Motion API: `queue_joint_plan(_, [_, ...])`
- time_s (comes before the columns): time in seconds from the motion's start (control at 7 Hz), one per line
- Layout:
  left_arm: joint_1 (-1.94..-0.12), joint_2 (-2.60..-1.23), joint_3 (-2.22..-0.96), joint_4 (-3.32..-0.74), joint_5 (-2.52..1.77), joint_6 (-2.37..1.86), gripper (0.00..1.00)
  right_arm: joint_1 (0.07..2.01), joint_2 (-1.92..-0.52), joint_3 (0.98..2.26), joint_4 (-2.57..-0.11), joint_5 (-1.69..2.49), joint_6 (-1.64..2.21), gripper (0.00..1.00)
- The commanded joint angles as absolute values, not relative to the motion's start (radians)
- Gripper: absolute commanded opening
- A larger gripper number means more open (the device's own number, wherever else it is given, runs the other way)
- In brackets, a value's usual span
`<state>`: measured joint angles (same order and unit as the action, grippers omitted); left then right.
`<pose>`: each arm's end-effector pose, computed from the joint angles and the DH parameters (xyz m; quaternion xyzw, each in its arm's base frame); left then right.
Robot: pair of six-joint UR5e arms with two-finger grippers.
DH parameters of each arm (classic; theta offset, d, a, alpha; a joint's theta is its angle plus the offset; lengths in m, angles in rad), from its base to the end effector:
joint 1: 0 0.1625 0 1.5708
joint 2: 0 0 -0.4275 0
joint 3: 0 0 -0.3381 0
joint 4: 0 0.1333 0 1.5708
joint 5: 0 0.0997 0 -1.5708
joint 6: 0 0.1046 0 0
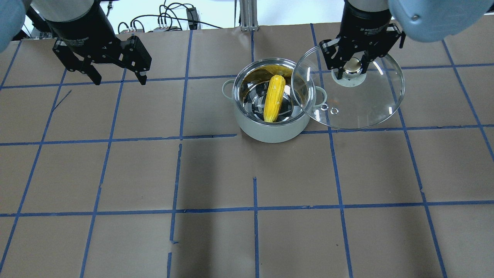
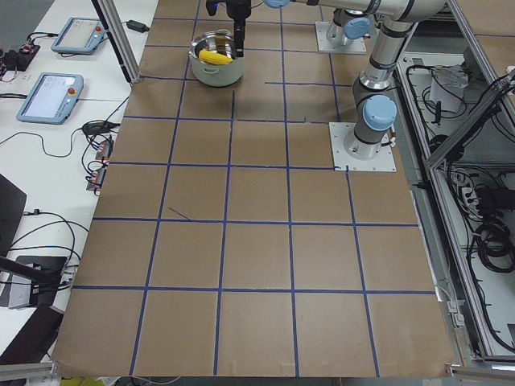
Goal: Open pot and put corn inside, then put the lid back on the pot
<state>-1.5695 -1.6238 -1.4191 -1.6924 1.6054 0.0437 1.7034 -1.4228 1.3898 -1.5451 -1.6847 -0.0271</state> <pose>-0.1291 -0.4565 0.5159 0.0214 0.9996 0.0118 0.0170 0.1866 -0.4810 0.4933 0.0794 -0.9952 0.0066 0.0567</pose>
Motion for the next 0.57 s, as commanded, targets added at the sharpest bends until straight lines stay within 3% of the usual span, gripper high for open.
queue_joint_plan(0.0, [-1.565, -1.618, -1.428, -1.690, 1.608, 0.058, 1.00, 1.775, -1.317, 1.294, -1.580, -1.675, 0.041, 0.09])
queue_joint_plan(0.43, [-1.560, -1.615, -1.425, -1.681, 1.611, 0.075, 1.00, 1.819, -1.175, 1.233, -1.653, -1.595, 0.104, 0.08])
